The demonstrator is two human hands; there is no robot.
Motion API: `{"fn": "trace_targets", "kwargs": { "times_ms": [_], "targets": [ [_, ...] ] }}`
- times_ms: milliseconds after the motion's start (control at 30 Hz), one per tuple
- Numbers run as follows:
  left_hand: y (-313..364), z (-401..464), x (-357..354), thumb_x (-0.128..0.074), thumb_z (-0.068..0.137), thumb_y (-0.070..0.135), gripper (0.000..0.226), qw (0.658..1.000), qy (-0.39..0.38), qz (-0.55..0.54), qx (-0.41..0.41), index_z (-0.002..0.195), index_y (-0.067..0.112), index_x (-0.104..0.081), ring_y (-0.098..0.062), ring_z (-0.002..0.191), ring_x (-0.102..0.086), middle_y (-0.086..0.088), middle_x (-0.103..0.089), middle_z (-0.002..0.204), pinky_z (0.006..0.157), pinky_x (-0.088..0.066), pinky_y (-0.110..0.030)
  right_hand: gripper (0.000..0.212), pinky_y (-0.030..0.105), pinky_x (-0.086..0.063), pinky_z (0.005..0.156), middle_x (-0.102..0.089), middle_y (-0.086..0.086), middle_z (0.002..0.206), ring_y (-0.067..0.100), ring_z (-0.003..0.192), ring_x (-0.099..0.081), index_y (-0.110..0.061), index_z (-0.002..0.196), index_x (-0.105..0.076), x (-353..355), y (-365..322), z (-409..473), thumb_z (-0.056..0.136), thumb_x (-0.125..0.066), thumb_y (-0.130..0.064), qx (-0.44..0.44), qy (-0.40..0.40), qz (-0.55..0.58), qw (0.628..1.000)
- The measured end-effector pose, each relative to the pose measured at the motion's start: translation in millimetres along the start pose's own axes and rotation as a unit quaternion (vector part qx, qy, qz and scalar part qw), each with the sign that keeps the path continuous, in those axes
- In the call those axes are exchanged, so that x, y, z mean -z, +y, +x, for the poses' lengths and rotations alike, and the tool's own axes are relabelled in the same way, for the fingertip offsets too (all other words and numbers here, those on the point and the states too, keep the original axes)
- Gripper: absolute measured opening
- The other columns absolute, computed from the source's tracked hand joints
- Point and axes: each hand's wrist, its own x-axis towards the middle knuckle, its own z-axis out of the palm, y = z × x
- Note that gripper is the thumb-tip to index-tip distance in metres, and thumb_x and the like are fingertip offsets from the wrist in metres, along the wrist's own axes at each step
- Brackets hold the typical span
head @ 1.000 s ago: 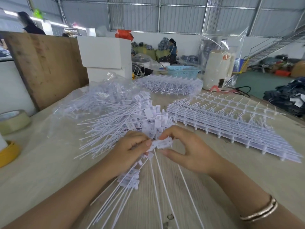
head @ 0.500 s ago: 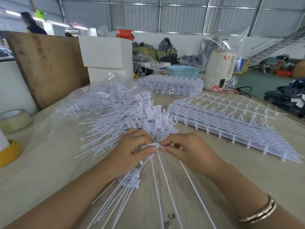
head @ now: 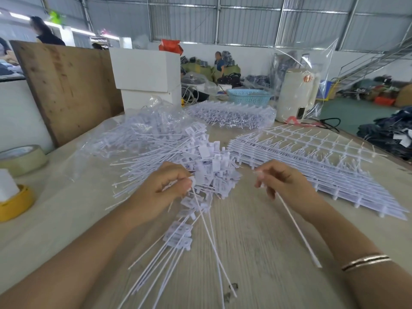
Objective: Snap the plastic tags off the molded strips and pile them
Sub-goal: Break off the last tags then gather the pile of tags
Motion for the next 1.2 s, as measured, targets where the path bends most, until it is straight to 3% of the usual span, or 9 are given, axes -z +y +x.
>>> {"fn": "trace_targets", "kwargs": {
  "times_ms": [167, 367, 500, 567, 667, 733, 800, 1033, 1200],
  "targets": [
    [-8, 8, -10, -0.046, 0.087, 0.053, 0.045, 0.975, -0.043, 0.209, -0.058, 0.066, 0.015, -0.054, -0.008, 0.071, -0.043, 0.01, -0.046, 0.065, 0.07, -0.035, -0.023, 0.009, 0.012, -0.037, 0.051, -0.06, -0.011, 0.075, -0.001, 0.049, -0.043, -0.039, 0.081, -0.065, -50, -3, -2, 0.076, -0.072, -0.037, 0.023, -0.06, -0.043, 0.997],
    [0, 6, -16, -0.038, 0.085, 0.059, 0.044, 0.947, 0.01, 0.319, 0.019, 0.105, 0.024, -0.057, -0.003, 0.089, -0.05, 0.017, -0.05, 0.096, 0.075, -0.042, -0.024, 0.013, 0.02, -0.039, 0.062, -0.062, -0.012, 0.086, 0.0, 0.066, -0.052, -0.03, 0.092, -0.065, -73, -4, 0, 0.09, -0.056, -0.039, 0.039, -0.029, -0.182, 0.982],
    [24, 4, -2, -0.018, 0.083, 0.066, 0.053, 0.936, 0.052, 0.348, 0.034, 0.07, 0.025, -0.05, -0.006, 0.063, -0.049, 0.012, -0.051, 0.069, 0.057, -0.038, -0.028, 0.03, 0.021, -0.04, 0.058, -0.057, -0.01, 0.073, 0.002, 0.058, -0.046, -0.02, 0.078, -0.062, -52, -13, -5, 0.09, -0.05, -0.045, 0.013, 0.008, -0.226, 0.974],
    [37, 1, 14, -0.014, 0.076, 0.075, 0.064, 0.913, -0.006, 0.388, 0.125, 0.058, 0.02, -0.04, -0.008, 0.05, -0.046, 0.008, -0.045, 0.052, 0.051, -0.031, -0.026, 0.042, 0.022, -0.038, 0.052, -0.049, -0.011, 0.05, 0.005, 0.044, -0.039, -0.02, 0.067, -0.064, -35, -19, -9, 0.088, -0.048, -0.054, -0.045, -0.052, -0.222, 0.973],
    [51, -9, 31, -0.014, 0.056, 0.094, 0.079, 0.824, -0.232, 0.436, 0.278, 0.063, 0.02, -0.041, -0.009, 0.051, -0.042, 0.009, -0.043, 0.057, 0.054, -0.031, -0.025, 0.047, 0.023, -0.039, 0.057, -0.052, -0.007, 0.053, 0.01, 0.049, -0.044, -0.024, 0.058, -0.067, -27, -28, -18, 0.084, -0.051, -0.06, -0.134, -0.206, -0.207, 0.947],
    [56, -20, 29, -0.019, 0.042, 0.101, 0.084, 0.778, -0.319, 0.447, 0.306, 0.067, 0.025, -0.047, -0.004, 0.06, -0.047, 0.013, -0.05, 0.067, 0.056, -0.032, -0.026, 0.046, 0.017, -0.038, 0.055, -0.058, -0.008, 0.056, 0.006, 0.048, -0.047, -0.023, 0.059, -0.067, -35, -32, -22, 0.085, -0.053, -0.058, -0.136, -0.268, -0.214, 0.93],
    [57, -31, 22, -0.025, 0.035, 0.104, 0.088, 0.763, -0.338, 0.472, 0.286, 0.072, 0.028, -0.048, -0.004, 0.067, -0.049, 0.014, -0.054, 0.074, 0.057, -0.032, -0.027, 0.045, 0.016, -0.035, 0.051, -0.056, -0.008, 0.052, 0.006, 0.045, -0.044, -0.023, 0.056, -0.064, -44, -35, -21, 0.083, -0.055, -0.058, -0.123, -0.273, -0.223, 0.928],
    [44, -31, -1, -0.039, 0.079, 0.076, 0.055, 0.813, -0.232, 0.479, 0.235, 0.074, 0.022, -0.046, -0.013, 0.071, -0.052, 0.007, -0.054, 0.077, 0.054, -0.032, -0.027, 0.045, 0.024, -0.027, 0.048, -0.038, -0.005, 0.044, 0.009, 0.039, -0.032, -0.017, 0.046, -0.053, -74, -46, -20, 0.084, -0.064, -0.039, -0.104, -0.276, -0.222, 0.929],
    [37, -30, -15, -0.023, 0.093, 0.057, 0.048, 0.859, -0.145, 0.432, 0.233, 0.07, 0.02, -0.043, -0.015, 0.073, -0.051, 0.003, -0.055, 0.079, 0.061, -0.034, -0.029, 0.036, 0.026, -0.022, 0.047, -0.034, -0.003, 0.047, 0.01, 0.042, -0.027, -0.013, 0.053, -0.045, -94, -53, -21, 0.085, -0.059, -0.021, -0.095, -0.238, -0.172, 0.951]
  ]
}}
